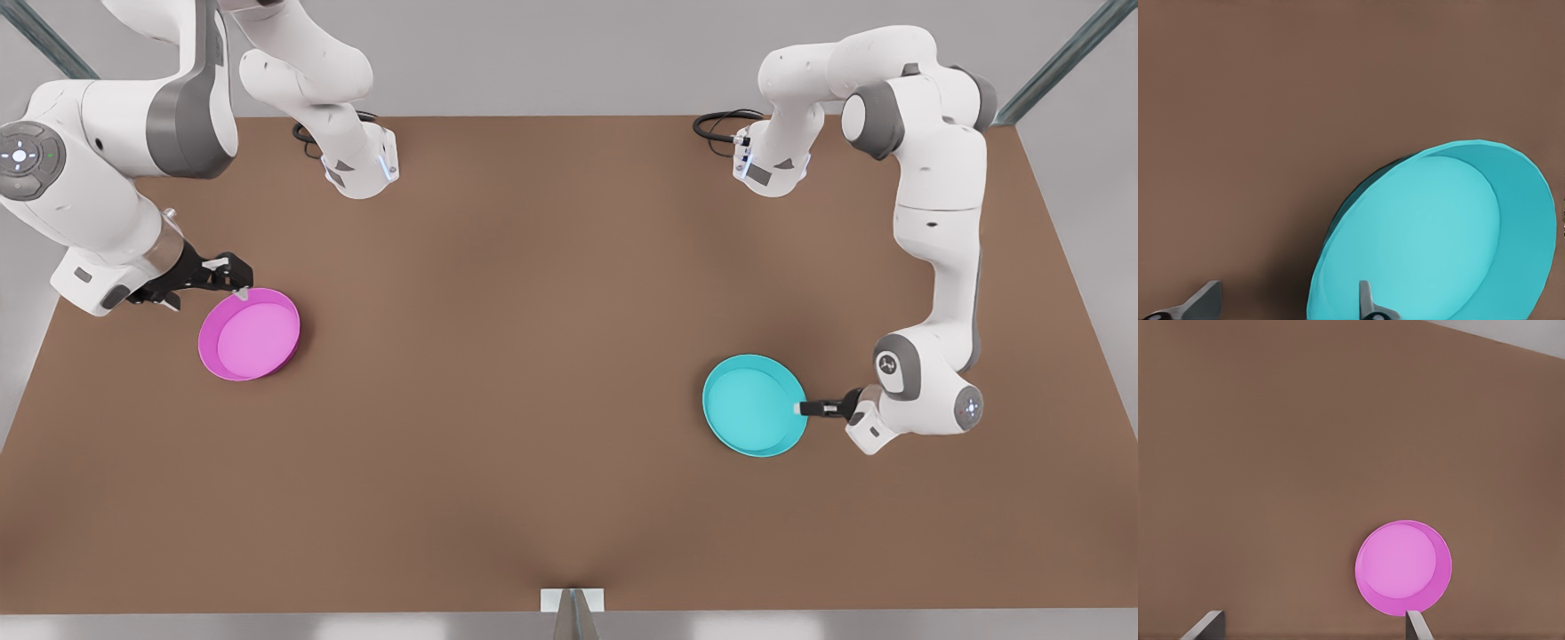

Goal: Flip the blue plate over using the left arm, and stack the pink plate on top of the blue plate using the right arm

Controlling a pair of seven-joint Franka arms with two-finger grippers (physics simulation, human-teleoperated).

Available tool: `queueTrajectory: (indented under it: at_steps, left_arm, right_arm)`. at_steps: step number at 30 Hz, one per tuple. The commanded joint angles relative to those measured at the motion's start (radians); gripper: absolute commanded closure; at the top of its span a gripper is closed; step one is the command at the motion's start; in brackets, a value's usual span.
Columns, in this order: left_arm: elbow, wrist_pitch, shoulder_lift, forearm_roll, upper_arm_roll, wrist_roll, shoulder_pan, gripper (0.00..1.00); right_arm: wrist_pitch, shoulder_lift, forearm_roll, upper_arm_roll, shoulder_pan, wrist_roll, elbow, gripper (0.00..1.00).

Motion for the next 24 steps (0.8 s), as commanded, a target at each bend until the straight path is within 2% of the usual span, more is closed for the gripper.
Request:
queueTrajectory:
  at_steps: [1, 3, 4, 14, 16, 23, 24]
  left_arm:
    - [-0.002, 0.076, -0.002, -0.058, 0.000, 0.268, -0.001, 0.00]
    - [-0.002, 0.056, -0.008, -0.058, 0.000, 0.214, -0.002, 0.00]
    - [-0.002, 0.056, -0.007, -0.058, 0.000, 0.212, -0.002, 0.19]
    - [-0.002, 0.068, -0.002, -0.064, -0.016, 0.137, -0.016, 0.21]
    - [-0.001, 0.068, 0.000, -0.064, -0.016, 0.148, -0.016, 0.41]
    - [0.001, 0.074, 0.023, -0.064, -0.016, 0.140, -0.022, 0.43]
    - [0.002, 0.074, 0.023, -0.064, -0.016, 0.139, -0.025, 0.50]
  right_arm:
    - [-0.001, -0.001, 0.001, 0.000, 0.001, -0.010, 0.001, 0.00]
    - [-0.001, 0.001, 0.001, 0.000, 0.001, -0.008, 0.001, 0.00]
    - [-0.001, 0.001, 0.001, 0.000, 0.001, -0.010, 0.001, 0.00]
    - [-0.008, 0.010, 0.001, 0.000, 0.002, -0.008, 0.001, 0.00]
    - [-0.007, 0.010, 0.001, 0.000, 0.004, -0.008, 0.002, 0.00]
    - [-0.007, 0.018, 0.001, 0.000, 0.004, -0.010, 0.007, 0.00]
    - [-0.014, 0.022, 0.001, 0.000, 0.001, -0.010, 0.009, 0.00]
